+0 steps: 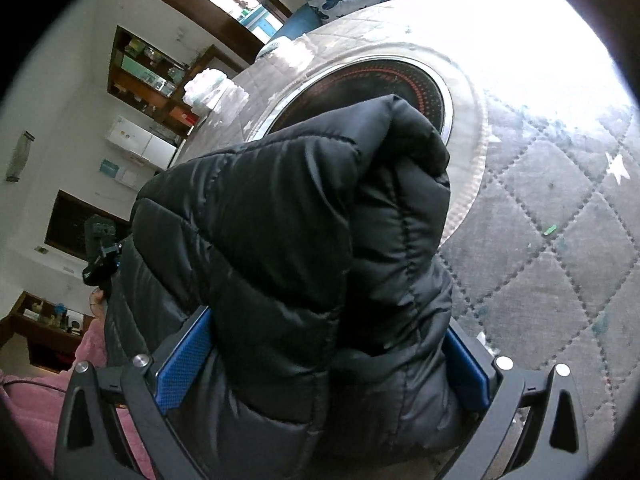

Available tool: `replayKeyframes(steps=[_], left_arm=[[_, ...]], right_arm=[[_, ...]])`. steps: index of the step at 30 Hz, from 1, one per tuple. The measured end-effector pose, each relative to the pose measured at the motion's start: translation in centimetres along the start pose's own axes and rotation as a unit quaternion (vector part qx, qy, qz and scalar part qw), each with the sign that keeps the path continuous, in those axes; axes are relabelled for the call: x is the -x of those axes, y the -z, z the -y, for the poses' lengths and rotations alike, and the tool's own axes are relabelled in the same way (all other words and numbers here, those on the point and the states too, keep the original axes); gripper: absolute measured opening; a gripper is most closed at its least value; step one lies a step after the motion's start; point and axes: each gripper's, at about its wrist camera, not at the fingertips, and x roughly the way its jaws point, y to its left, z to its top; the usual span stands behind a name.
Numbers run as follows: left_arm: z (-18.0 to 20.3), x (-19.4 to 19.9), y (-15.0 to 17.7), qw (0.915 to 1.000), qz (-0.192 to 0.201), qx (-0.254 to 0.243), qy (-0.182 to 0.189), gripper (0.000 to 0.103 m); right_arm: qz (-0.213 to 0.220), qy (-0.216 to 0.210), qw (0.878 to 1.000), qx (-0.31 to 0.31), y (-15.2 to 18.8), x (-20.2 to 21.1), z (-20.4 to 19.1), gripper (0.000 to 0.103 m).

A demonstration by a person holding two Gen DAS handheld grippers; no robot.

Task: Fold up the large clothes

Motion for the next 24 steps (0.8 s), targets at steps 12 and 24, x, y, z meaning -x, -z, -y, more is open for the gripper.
replayKeyframes(steps=[12, 24], left_arm=[[1.8, 0.1, -0.2, 0.9978, 0.006, -0.05, -0.042, 0.103], [1.0, -0.9, -0.9, 0.9994, -0.011, -0.026, -0.022, 0.103]], right_arm=[[0.003, 0.004, 1.0, 0.006, 0.3, 0.3, 0.2, 0.103], [0.016, -0.003, 1.0, 0.011, 0.5, 0.1, 0.1, 0.103]])
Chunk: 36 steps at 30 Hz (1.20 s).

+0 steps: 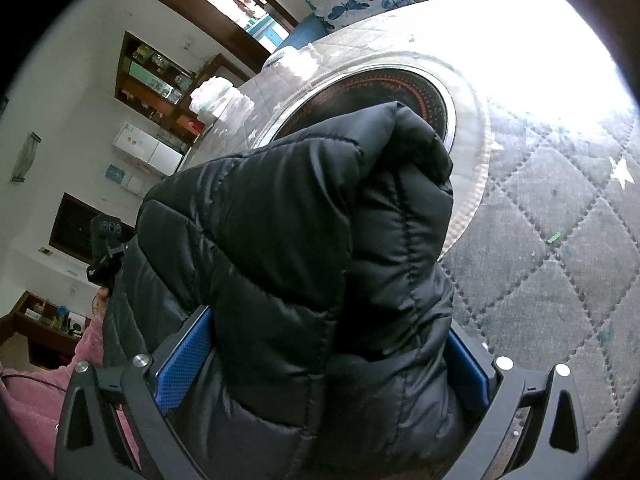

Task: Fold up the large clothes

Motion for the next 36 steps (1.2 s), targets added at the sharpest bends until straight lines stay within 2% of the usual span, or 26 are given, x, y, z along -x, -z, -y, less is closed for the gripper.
replayKeyframes(steps=[4, 7, 8, 9, 11, 14, 19, 20, 22, 24, 27, 31, 33, 36], left_arm=[[1.0, -1.0, -0.1, 0.9993, -0.022, 0.004, 0.029, 0.103], [1.7, -1.8, 0.3, 0.9956, -0.038, 0.015, 0.085, 0.103], [2.2, -1.8, 0.6, 0.9943, -0.037, 0.017, 0.098, 0.103], [2.6, -1.7, 0.7, 0.9945, -0.033, 0.011, 0.099, 0.103], [2.9, -1.7, 0.9, 0.9958, -0.025, 0.009, 0.088, 0.103], [2.5, -2.3, 0.8, 0.9963, -0.027, 0.029, 0.077, 0.103], [3.5, -2.7, 0.6, 0.9983, -0.018, 0.025, 0.049, 0.103], [4.1, -2.6, 0.5, 0.9985, -0.015, 0.027, 0.045, 0.101], [5.4, -1.5, 0.3, 0.9991, 0.002, 0.023, 0.037, 0.086], [7.1, -0.3, -0.1, 0.9994, 0.014, 0.008, 0.03, 0.078], [11.0, 1.3, -1.1, 0.9987, 0.03, -0.031, 0.025, 0.07], [16.3, 1.9, -2.4, 0.9955, 0.039, -0.081, 0.031, 0.062], [19.0, 0.9, -3.2, 0.9941, 0.035, -0.098, 0.031, 0.059], [22.6, -1.1, -4.3, 0.9927, 0.028, -0.106, 0.049, 0.055]], right_arm=[[-0.003, -0.003, 1.0, -0.001, 0.0, -0.1, -0.2, 0.103], [-0.003, -0.012, 1.0, -0.003, 0.1, -0.1, -0.7, 0.103], [-0.001, -0.017, 1.0, -0.002, 0.2, 0.1, -1.0, 0.098], [0.004, -0.027, 1.0, -0.001, 0.4, 0.7, -1.3, 0.086], [0.006, -0.027, 1.0, 0.009, 0.6, 1.5, -1.9, 0.073], [0.001, -0.022, 1.0, 0.018, 0.3, 1.2, -2.1, 0.071], [0.022, -0.035, 0.999, -0.023, 0.2, 0.5, -0.6, 0.075], [0.03, -0.031, 0.999, -0.028, 0.4, 0.5, -0.8, 0.075], [0.045, -0.021, 0.999, -0.022, 0.8, 1.2, -1.7, 0.068], [0.063, -0.023, 0.998, -0.012, 1.2, 2.4, -2.7, 0.054], [0.078, -0.014, 0.997, 0.001, 1.3, 4.3, -4.1, 0.047], [0.106, -0.004, 0.994, 0.017, 1.4, 7.6, -5.4, 0.043], [0.125, 0.013, 0.992, 0.022, 1.5, 9.4, -5.7, 0.042], [0.147, 0.038, 0.988, 0.029, 1.5, 12.1, -5.8, 0.041]])
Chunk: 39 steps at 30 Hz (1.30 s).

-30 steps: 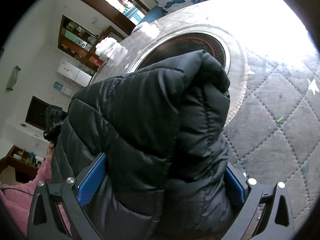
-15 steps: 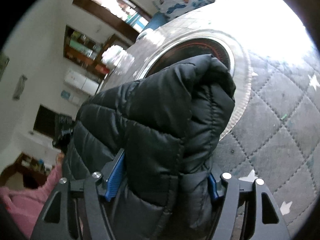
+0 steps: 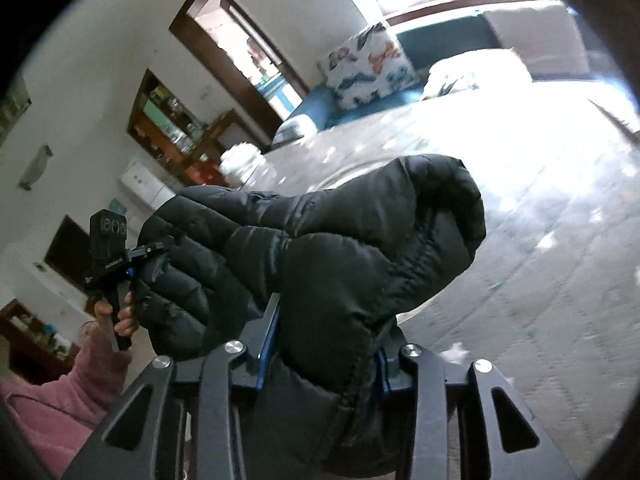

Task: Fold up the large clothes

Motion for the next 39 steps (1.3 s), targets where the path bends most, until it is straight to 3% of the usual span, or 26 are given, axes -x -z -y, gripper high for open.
replayKeyframes(steps=[12, 20, 26, 30, 34, 39], left_arm=[[13.2, -14.1, -11.0, 0.9967, -0.026, -0.015, 0.075, 0.05], [18.6, -24.6, -15.9, 0.995, -0.05, -0.022, 0.083, 0.05], [18.2, -32.2, -15.4, 0.9957, -0.087, -0.021, 0.024, 0.053], [16.1, -35.0, -14.6, 0.9942, -0.105, -0.019, -0.017, 0.072], [13.2, -36.3, -13.0, 0.9923, -0.111, -0.028, -0.047, 0.085], [12.3, -35.8, -12.3, 0.9903, -0.111, -0.039, -0.074, 0.087]], right_arm=[[0.076, 0.12, 0.99, 0.009, -5.6, 8.9, 4.3, 0.039], [0.096, 0.189, 0.977, -0.011, -8.0, 11.1, 10.0, 0.039], [0.055, 0.231, 0.968, -0.082, -6.7, 7.7, 17.4, 0.046], [0.024, 0.273, 0.955, -0.117, -5.6, 6.3, 21.2, 0.064], [0.015, 0.294, 0.948, -0.119, -5.4, 6.8, 21.5, 0.075], [0.005, 0.349, 0.932, -0.096, -5.7, 8.5, 20.0, 0.076]])
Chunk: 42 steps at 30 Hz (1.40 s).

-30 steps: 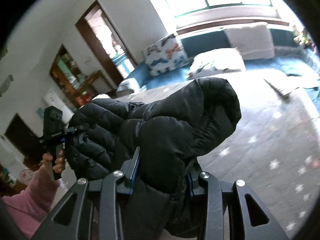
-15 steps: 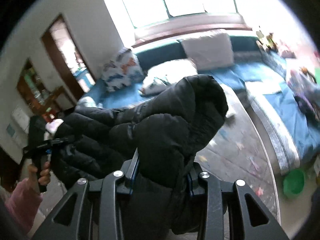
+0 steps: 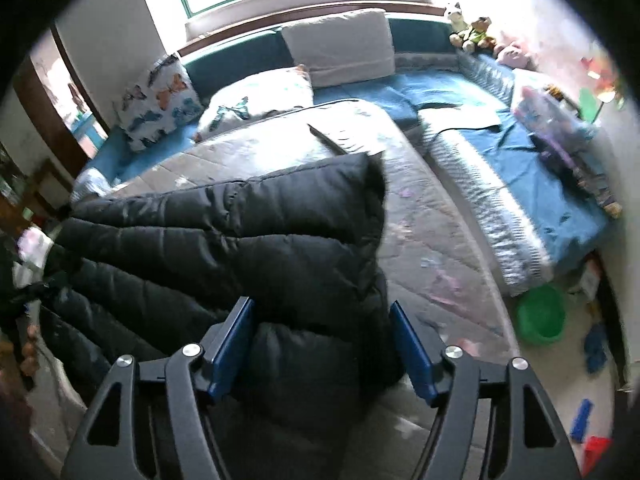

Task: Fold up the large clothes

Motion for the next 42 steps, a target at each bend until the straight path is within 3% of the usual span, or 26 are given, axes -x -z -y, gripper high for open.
replayKeyframes(steps=[4, 9, 13, 19, 26, 29, 36, 42], left_arm=[[0.1, 2.8, 1.0, 0.9995, 0.013, -0.022, -0.019, 0.087], [2.1, 6.8, 2.5, 0.9956, 0.056, -0.053, -0.053, 0.087], [5.1, 7.9, 4.6, 0.9898, 0.065, -0.1, -0.078, 0.087], [7.1, 4.5, 7.3, 0.983, 0.029, -0.139, -0.116, 0.088], [6.5, 2.0, 8.9, 0.9811, 0.02, -0.147, -0.125, 0.088], [6.5, 2.0, 9.3, 0.98, 0.027, -0.15, -0.128, 0.088], [6.1, 2.7, 10.1, 0.9798, 0.037, -0.148, -0.129, 0.088], [6.0, 3.4, 10.7, 0.9795, 0.041, -0.143, -0.136, 0.088]], right_arm=[[0.026, 0.039, 0.999, 0.009, 0.5, 2.0, 0.0, 0.076], [0.055, 0.064, 0.994, 0.071, 2.9, 3.5, -3.8, 0.076], [0.06, 0.059, 0.992, 0.092, 4.4, 2.8, -6.2, 0.075], [0.031, 0.07, 0.994, 0.076, 6.4, -0.1, -6.0, 0.075], [0.011, 0.063, 0.997, 0.041, 7.4, -1.7, -4.1, 0.076], [0.024, 0.073, 0.996, 0.033, 7.2, -0.4, -5.3, 0.076], [0.07, 0.027, 0.997, 0.031, 7.1, 1.8, -9.5, 0.076], [0.029, 0.04, 0.998, 0.037, 8.3, -1.8, -11.2, 0.076]])
